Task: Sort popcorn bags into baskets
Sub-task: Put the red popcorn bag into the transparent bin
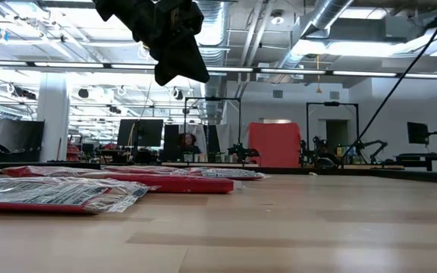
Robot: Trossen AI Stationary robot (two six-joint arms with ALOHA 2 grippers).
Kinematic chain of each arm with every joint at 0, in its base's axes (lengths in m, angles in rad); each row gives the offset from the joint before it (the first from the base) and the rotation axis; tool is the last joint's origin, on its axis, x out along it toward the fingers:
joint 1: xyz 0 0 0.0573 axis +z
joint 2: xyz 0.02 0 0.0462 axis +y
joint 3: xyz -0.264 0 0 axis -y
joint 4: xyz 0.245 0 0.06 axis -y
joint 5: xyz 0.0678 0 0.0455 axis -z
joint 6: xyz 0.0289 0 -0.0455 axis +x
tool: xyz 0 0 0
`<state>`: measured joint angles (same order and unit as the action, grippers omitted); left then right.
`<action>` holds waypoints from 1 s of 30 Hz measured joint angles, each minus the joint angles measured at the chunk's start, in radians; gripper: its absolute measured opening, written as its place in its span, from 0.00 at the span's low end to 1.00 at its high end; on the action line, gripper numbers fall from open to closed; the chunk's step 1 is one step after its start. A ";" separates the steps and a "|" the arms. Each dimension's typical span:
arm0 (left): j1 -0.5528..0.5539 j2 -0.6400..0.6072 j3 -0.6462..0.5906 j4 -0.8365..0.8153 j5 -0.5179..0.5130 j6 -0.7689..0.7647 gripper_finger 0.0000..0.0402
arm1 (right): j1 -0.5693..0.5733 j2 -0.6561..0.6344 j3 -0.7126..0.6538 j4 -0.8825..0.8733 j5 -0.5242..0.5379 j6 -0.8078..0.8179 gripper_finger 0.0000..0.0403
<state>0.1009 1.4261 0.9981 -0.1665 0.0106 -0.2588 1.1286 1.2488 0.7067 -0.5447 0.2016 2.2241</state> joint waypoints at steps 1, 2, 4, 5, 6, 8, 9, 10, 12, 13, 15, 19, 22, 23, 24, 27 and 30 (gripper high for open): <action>0.000 0.000 0.000 0.000 0.000 0.000 0.00 | 0.000 0.000 0.000 0.004 -0.010 0.000 0.36; 0.000 0.000 0.000 0.000 0.000 0.000 0.00 | 0.000 0.000 0.000 0.007 -0.024 0.000 0.39; 0.000 0.000 0.000 0.000 0.000 0.000 0.00 | 0.000 0.000 0.002 0.002 -0.053 0.000 0.43; 0.000 0.000 0.000 0.000 0.000 0.000 0.00 | 0.000 0.000 0.007 -0.006 -0.063 0.000 0.45; 0.000 0.000 0.000 0.000 0.000 0.000 0.00 | 0.000 0.000 0.015 -0.016 -0.073 0.001 0.47; 0.000 0.000 0.000 0.000 0.000 0.000 0.00 | 0.000 -0.002 0.037 -0.046 -0.076 0.001 0.50; 0.000 0.000 0.000 0.000 0.000 0.000 0.00 | 0.000 -0.002 0.050 -0.072 -0.077 0.001 0.50; 0.000 0.000 0.000 0.000 0.000 0.000 0.00 | 0.000 -0.002 0.066 -0.108 -0.080 0.001 0.51; 0.000 0.000 0.000 0.000 -0.001 0.004 0.00 | 0.000 -0.002 0.101 -0.189 -0.099 0.001 0.50; 0.000 0.000 0.000 0.000 -0.006 0.007 0.00 | 0.000 -0.002 0.121 -0.235 -0.102 0.001 0.50; 0.000 0.000 0.000 0.000 -0.020 0.007 0.00 | 0.000 -0.002 0.166 -0.323 -0.103 0.004 0.48; 0.000 0.000 0.000 0.000 -0.026 0.007 0.00 | 0.001 -0.002 0.250 -0.448 -0.102 0.003 0.43; 0.000 0.000 0.000 0.000 -0.026 0.008 0.00 | 0.002 -0.002 0.270 -0.451 -0.102 -0.005 0.37; 0.000 0.000 0.000 0.000 -0.026 0.008 0.00 | 0.002 -0.001 0.270 -0.442 -0.102 -0.007 0.34; 0.000 0.000 0.000 0.000 -0.026 0.008 0.00 | 0.002 0.001 0.270 -0.432 -0.102 -0.008 0.31; 0.000 0.000 0.000 0.000 -0.026 0.009 0.00 | 0.002 0.022 0.270 -0.386 -0.132 -0.035 0.22; 0.000 0.000 0.000 0.000 -0.026 0.009 0.00 | 0.002 0.050 0.270 -0.331 -0.164 -0.069 0.12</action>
<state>0.1009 1.4261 0.9985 -0.1669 -0.0158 -0.2497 1.1302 1.2989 0.9764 -0.8752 0.0379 2.1555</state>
